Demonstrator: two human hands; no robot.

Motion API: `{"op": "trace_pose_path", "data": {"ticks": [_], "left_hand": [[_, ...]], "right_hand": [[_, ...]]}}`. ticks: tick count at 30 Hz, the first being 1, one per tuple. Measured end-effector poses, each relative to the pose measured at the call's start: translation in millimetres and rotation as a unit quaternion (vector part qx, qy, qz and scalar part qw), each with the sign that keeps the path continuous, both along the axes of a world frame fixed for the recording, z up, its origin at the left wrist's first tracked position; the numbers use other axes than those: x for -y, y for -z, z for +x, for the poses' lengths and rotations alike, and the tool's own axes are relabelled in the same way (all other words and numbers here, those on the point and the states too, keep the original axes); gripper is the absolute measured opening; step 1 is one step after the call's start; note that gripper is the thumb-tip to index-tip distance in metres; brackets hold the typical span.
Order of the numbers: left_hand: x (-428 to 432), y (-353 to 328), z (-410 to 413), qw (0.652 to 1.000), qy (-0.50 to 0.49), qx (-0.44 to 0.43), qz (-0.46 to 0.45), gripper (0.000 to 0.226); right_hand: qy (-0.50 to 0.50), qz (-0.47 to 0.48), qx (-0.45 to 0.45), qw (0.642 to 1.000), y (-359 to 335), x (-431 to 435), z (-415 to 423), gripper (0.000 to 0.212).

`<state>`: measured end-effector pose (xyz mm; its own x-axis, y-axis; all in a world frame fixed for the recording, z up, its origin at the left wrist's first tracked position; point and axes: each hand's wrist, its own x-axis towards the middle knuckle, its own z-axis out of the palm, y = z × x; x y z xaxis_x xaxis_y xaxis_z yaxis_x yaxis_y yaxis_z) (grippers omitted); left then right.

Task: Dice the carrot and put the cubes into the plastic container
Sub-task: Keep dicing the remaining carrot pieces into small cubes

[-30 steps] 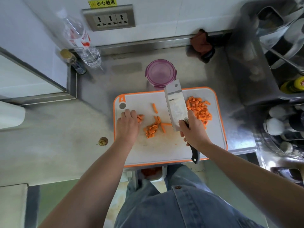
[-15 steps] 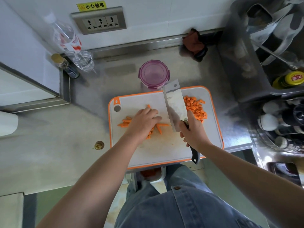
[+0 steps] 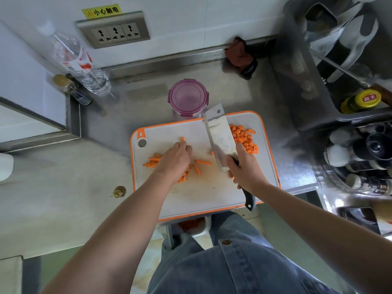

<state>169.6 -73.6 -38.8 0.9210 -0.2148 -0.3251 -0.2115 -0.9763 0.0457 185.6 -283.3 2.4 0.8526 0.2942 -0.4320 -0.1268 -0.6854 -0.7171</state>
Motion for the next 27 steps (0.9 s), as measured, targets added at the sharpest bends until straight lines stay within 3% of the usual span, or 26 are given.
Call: {"op": "trace_pose_path", "data": {"ticks": [6,9,13,18,27], "left_hand": [[7.6,-11.6,0.3,0.984,-0.098,0.012,-0.146,0.019],[15.2,-20.7,-1.3,0.994,-0.020,-0.009,-0.109,0.015],[12.7,-16.6,-9.9,0.997,0.061,-0.033,-0.039,0.041],[22.0,-9.8,-4.4,0.993,0.114,0.015,0.018,0.028],[7.0,-12.8,17.7,0.998,0.005,0.056,0.038,0.020]], "right_hand": [[0.009,-0.002,-0.009,1.000,1.1,2.8,-0.6,0.007],[0.015,-0.002,-0.008,1.000,3.2,2.8,-0.7,0.007],[0.017,0.005,-0.008,1.000,1.3,3.9,-0.9,0.010],[0.020,0.009,-0.009,1.000,-0.3,5.3,-0.5,0.010],[0.023,0.015,-0.013,1.000,1.8,6.6,2.7,0.010]]}}
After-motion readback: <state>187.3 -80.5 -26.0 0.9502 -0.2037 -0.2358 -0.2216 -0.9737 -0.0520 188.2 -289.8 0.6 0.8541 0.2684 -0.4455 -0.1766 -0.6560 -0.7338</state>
